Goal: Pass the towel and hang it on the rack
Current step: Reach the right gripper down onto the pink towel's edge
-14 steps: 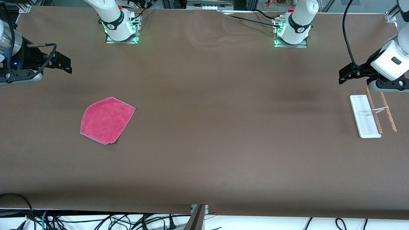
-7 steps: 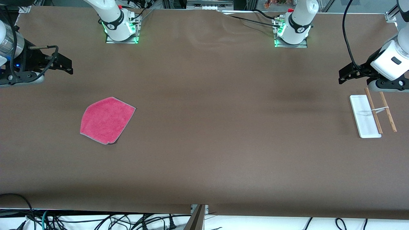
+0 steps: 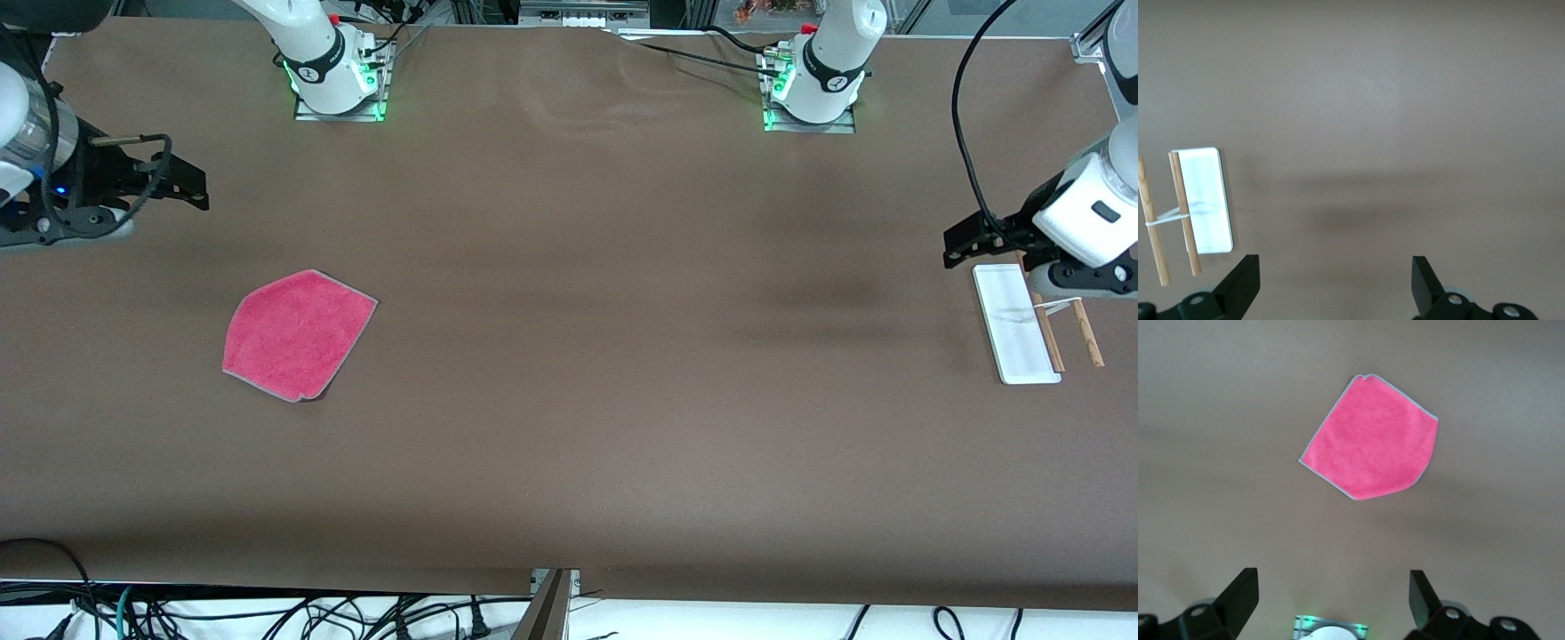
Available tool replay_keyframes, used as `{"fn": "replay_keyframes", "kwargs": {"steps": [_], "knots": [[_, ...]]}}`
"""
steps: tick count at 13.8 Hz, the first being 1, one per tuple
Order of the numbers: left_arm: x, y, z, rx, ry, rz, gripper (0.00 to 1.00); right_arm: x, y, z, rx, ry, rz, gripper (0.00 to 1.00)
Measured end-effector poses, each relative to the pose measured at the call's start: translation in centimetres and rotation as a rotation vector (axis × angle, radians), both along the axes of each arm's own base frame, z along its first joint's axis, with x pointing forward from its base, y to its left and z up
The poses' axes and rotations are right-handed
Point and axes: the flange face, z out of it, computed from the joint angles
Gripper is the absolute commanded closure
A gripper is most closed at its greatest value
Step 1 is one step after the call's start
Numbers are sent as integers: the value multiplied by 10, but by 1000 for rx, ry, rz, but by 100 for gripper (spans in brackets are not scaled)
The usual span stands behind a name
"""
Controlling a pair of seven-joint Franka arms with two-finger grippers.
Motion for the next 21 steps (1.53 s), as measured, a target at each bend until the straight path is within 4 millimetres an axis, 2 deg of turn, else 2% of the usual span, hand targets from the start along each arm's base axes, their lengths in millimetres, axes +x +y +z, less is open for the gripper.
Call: {"fn": "replay_keyframes", "kwargs": {"steps": [2,6,10,13,16,18,21], "knots": [[8,2,-2,1,-3,5,0,25,7,-38,8,-2,103,0],[9,4,1,1,-9,7,0,77,25,-140,40,-4,469,0],[9,9,0,1,-7,15,0,111,29,-212,55,-58,826,0],[9,13,0,1,-7,22,0,129,20,-262,69,-103,1024,0],[9,5,0,-10,-5,10,0,139,1,-317,119,-138,1109,0],[8,-6,0,-28,-2,-4,0,140,-3,-338,122,-141,1133,0],[6,-33,0,-40,2,-50,0,137,-6,-357,103,-169,1157,1]]}}
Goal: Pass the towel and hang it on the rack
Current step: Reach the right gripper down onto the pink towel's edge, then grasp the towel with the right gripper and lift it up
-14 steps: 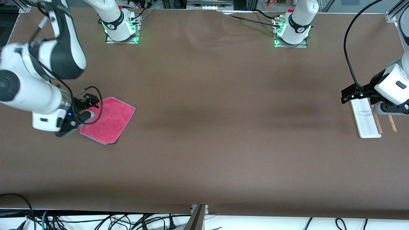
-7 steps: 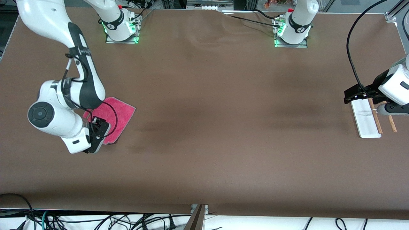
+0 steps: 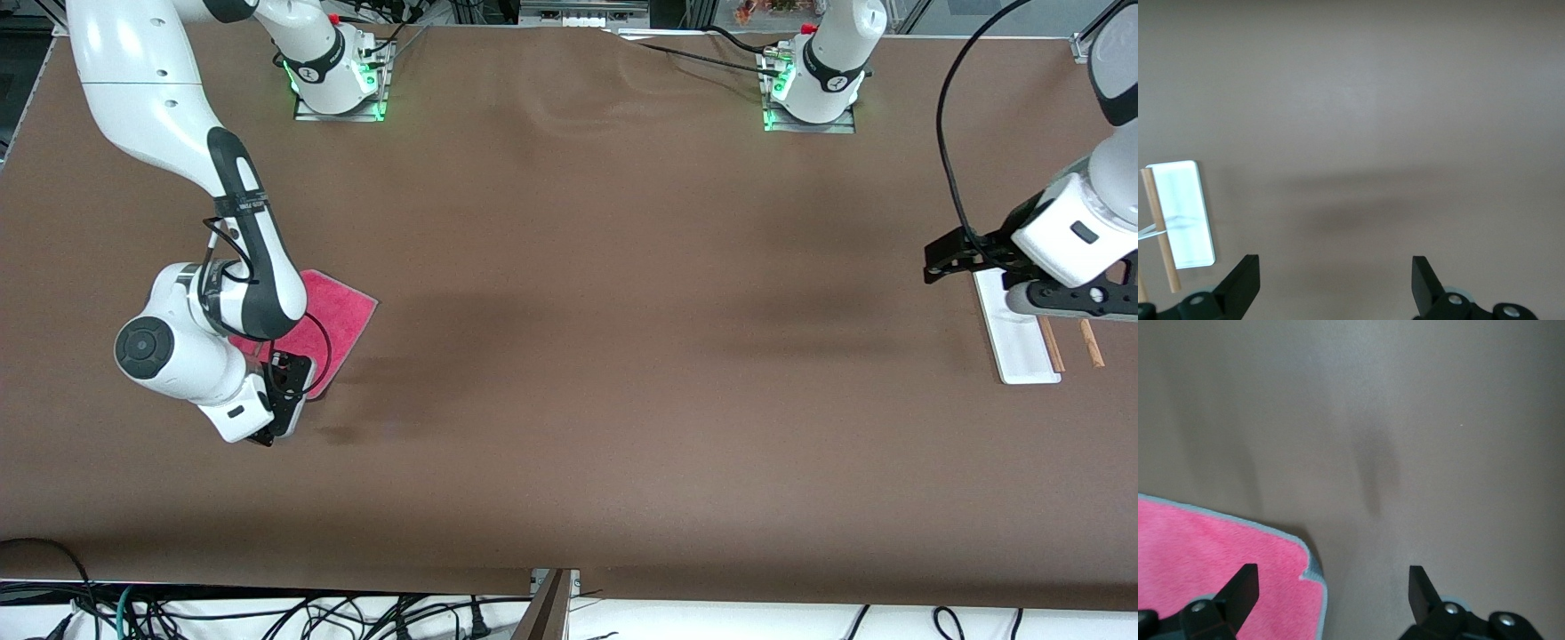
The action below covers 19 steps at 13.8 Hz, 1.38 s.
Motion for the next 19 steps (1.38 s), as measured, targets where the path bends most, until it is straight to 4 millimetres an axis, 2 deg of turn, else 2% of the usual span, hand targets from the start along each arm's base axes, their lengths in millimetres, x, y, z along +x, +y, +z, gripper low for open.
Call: {"fn": "replay_keyframes", "kwargs": {"steps": [2,5,6,9,10,11,13,14,17,19], "knots": [[-2,-15,2,-5,-3,-25,0,-4,-7,-16,-3,6,-1,5],[-7,-24,7,-8,2,-41,0,-5,-17,-28,16,16,-27,6],[-8,-23,7,-6,14,-40,0,-6,-18,-30,32,19,-42,12],[-8,-1,9,-5,19,-5,0,-9,-18,-34,49,28,-58,38],[-8,2,10,-5,19,1,0,-9,-18,-35,49,30,-58,49],[-9,1,11,-5,18,7,0,-10,-18,-36,49,32,-58,61],[-10,-5,12,-5,17,29,0,-10,-18,-37,49,34,-59,92],[-10,-7,12,-5,17,32,0,-10,-18,-37,50,34,-59,100],[-10,-11,12,-6,17,31,0,-9,-15,-34,57,28,-76,100],[-11,-19,12,-7,18,19,0,-6,-12,-25,65,21,-112,100]]}}
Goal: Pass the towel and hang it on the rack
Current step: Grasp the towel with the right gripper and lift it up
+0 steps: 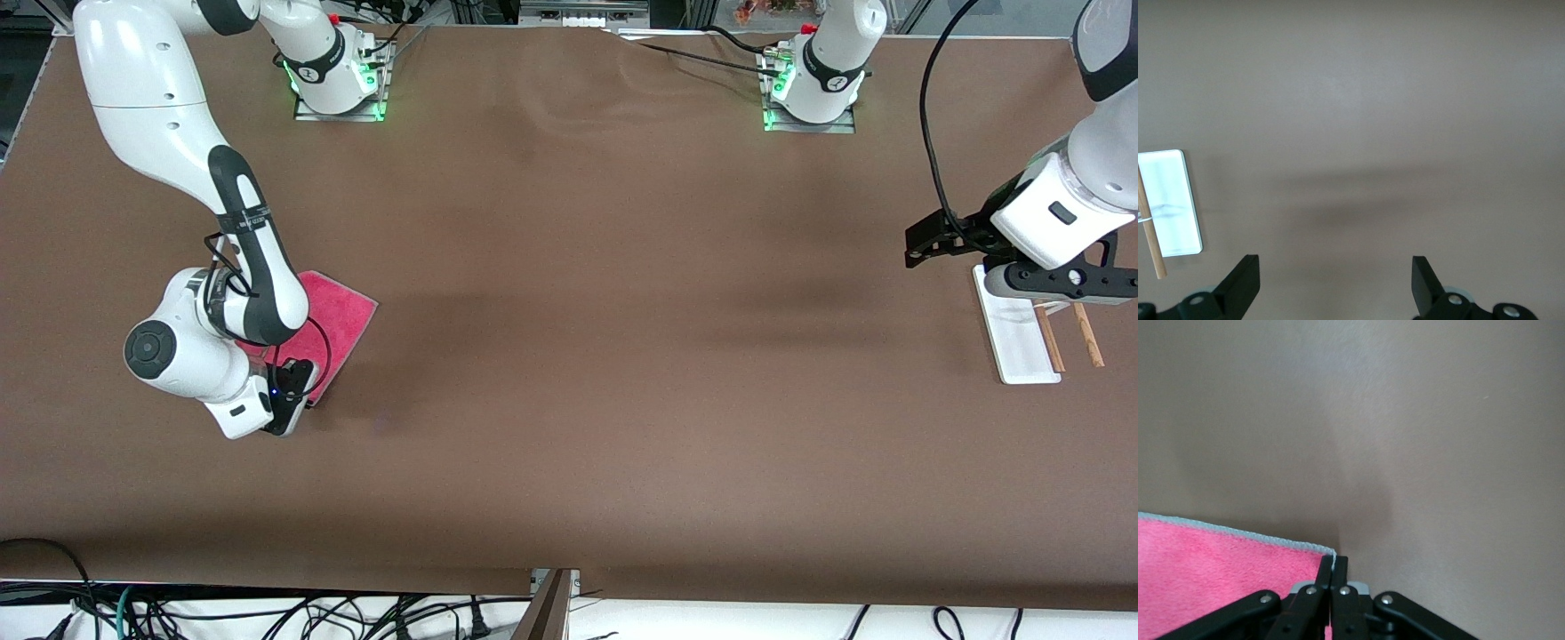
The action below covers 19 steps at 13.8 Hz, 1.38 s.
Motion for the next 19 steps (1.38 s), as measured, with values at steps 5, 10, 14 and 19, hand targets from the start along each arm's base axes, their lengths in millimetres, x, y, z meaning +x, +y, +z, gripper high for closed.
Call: {"fn": "replay_keyframes", "kwargs": {"steps": [5,10,14,19], "knots": [[-17,-4,-7,7,6,-5,0,-4,41,76,33,139,-123,100],[-73,1,-7,23,-16,-1,0,-23,88,166,9,315,-289,100],[-72,1,-10,23,-12,2,0,-43,153,239,-56,393,-474,100],[-66,1,-7,21,-21,4,0,-81,242,276,-25,528,-686,100]]}}
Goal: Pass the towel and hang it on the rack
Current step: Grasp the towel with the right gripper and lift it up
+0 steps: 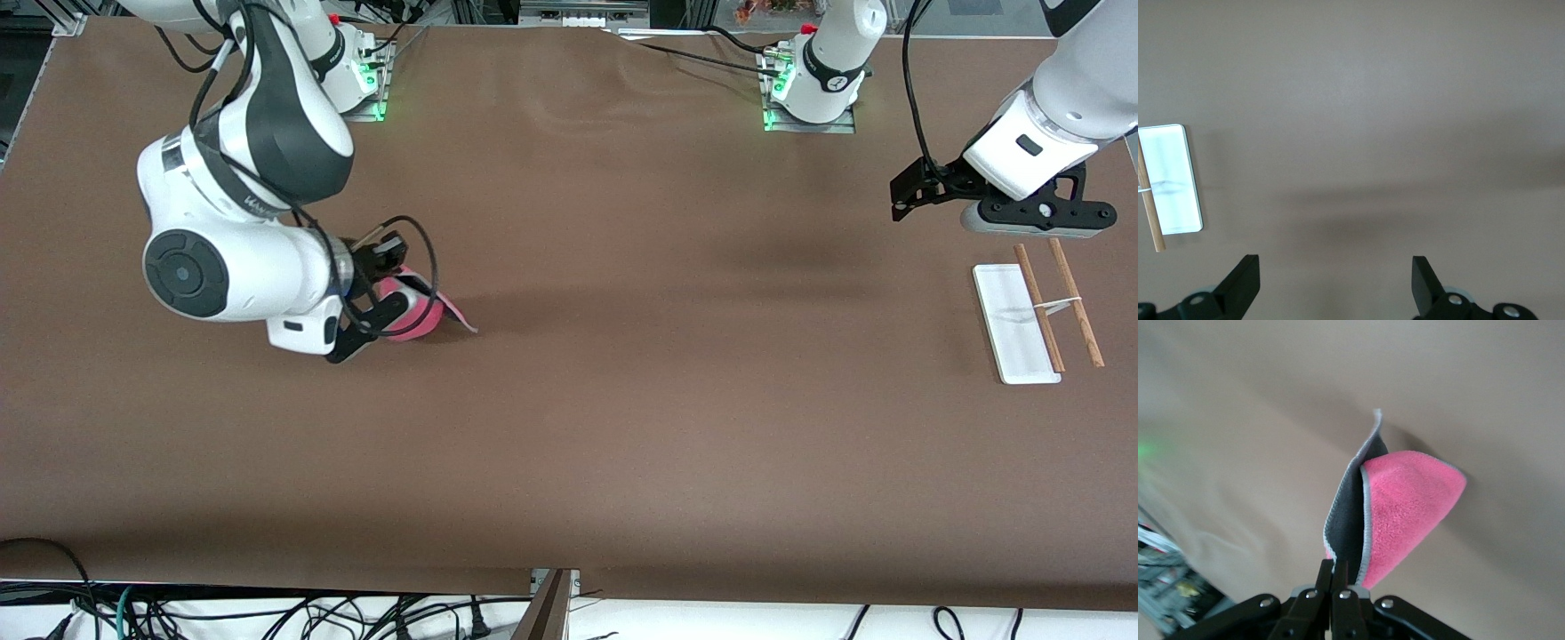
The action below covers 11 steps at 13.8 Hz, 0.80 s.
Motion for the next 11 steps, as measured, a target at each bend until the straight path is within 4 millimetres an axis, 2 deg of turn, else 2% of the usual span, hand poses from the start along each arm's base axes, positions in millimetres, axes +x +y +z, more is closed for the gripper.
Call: {"fn": "replay_keyframes", "kwargs": {"steps": [6,9,11], "knots": [[2,0,-2,0,3,1,0,-40,90,66,91,86,-247,100],[3,0,-4,0,10,2,0,-63,135,84,130,104,-325,100],[1,-4,-14,-5,60,-4,0,-76,158,92,149,112,-361,100]]}}
